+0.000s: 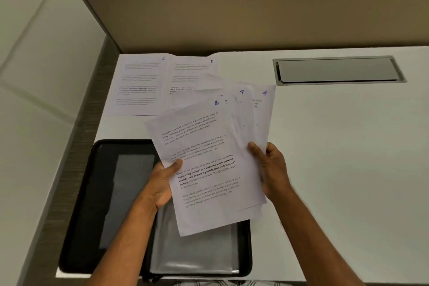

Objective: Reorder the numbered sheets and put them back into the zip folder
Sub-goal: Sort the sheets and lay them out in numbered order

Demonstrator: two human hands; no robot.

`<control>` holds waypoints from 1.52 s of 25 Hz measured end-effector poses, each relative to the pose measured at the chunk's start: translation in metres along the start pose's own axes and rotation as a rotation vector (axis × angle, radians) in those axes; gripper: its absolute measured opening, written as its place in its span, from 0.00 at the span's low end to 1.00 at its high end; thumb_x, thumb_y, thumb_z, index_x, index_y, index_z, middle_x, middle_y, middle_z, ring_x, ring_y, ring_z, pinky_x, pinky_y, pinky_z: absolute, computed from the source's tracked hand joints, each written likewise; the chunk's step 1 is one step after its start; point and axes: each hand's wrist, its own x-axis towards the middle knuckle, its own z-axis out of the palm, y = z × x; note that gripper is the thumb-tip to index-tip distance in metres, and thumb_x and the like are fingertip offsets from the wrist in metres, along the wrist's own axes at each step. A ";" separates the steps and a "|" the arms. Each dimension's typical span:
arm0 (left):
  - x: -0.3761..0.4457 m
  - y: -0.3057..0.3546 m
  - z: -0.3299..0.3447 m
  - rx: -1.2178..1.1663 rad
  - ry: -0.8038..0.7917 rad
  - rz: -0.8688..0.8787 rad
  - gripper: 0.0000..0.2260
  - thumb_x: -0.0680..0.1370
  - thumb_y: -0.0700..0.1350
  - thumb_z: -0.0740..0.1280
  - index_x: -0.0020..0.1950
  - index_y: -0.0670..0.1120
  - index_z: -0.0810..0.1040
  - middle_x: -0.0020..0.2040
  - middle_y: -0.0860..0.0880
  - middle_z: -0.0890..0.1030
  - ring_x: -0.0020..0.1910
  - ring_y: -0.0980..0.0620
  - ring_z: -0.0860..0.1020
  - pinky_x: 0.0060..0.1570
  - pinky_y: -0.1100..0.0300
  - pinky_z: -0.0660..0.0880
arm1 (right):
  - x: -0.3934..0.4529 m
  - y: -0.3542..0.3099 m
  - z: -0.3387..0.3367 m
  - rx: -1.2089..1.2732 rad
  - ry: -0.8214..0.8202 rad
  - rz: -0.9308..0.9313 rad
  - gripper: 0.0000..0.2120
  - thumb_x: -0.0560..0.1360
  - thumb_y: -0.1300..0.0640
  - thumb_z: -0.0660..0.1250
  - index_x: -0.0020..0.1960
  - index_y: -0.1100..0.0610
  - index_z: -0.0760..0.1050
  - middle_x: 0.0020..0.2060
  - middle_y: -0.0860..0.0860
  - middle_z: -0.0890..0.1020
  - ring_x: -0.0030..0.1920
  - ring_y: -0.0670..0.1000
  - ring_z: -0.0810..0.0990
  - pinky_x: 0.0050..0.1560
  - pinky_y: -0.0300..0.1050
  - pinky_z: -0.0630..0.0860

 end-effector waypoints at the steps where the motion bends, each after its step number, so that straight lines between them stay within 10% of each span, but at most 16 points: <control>1: -0.001 -0.003 0.006 -0.005 0.002 0.004 0.13 0.83 0.35 0.60 0.66 0.43 0.78 0.61 0.42 0.84 0.57 0.43 0.84 0.52 0.47 0.83 | 0.001 -0.003 -0.007 -0.002 0.000 -0.002 0.15 0.75 0.51 0.78 0.49 0.60 0.76 0.44 0.53 0.85 0.44 0.52 0.83 0.49 0.52 0.83; 16: -0.013 -0.013 0.032 -0.079 -0.016 0.057 0.18 0.79 0.37 0.63 0.69 0.43 0.76 0.65 0.40 0.81 0.62 0.40 0.82 0.53 0.45 0.83 | 0.001 -0.027 -0.061 -0.324 -0.119 -0.279 0.09 0.85 0.54 0.65 0.51 0.57 0.80 0.43 0.48 0.84 0.41 0.49 0.79 0.47 0.51 0.77; 22: -0.019 -0.017 0.024 -0.082 -0.013 0.052 0.18 0.79 0.37 0.64 0.69 0.42 0.76 0.66 0.39 0.80 0.62 0.39 0.81 0.53 0.45 0.83 | -0.016 -0.023 -0.062 -0.403 -0.151 -0.432 0.32 0.87 0.58 0.62 0.82 0.35 0.54 0.56 0.48 0.86 0.53 0.44 0.85 0.54 0.36 0.81; 26: -0.023 -0.021 0.021 -0.091 -0.023 0.050 0.17 0.79 0.37 0.63 0.67 0.43 0.78 0.66 0.39 0.81 0.62 0.38 0.81 0.55 0.42 0.82 | -0.020 -0.017 -0.061 -0.364 -0.180 -0.492 0.24 0.86 0.64 0.61 0.78 0.45 0.70 0.74 0.40 0.76 0.72 0.44 0.76 0.71 0.47 0.76; 34: -0.034 -0.027 0.012 -0.127 -0.039 0.061 0.17 0.81 0.35 0.60 0.69 0.43 0.77 0.68 0.39 0.79 0.65 0.37 0.79 0.60 0.40 0.79 | -0.027 -0.014 -0.062 -0.261 -0.202 -0.407 0.23 0.85 0.64 0.62 0.75 0.44 0.74 0.71 0.43 0.78 0.66 0.52 0.81 0.62 0.55 0.83; 38: -0.037 -0.027 0.011 -0.120 -0.045 0.063 0.17 0.82 0.35 0.59 0.69 0.44 0.76 0.67 0.39 0.80 0.65 0.37 0.79 0.61 0.40 0.78 | -0.034 -0.021 -0.062 -0.259 -0.206 -0.403 0.29 0.84 0.63 0.65 0.79 0.40 0.65 0.51 0.51 0.87 0.46 0.49 0.86 0.48 0.41 0.84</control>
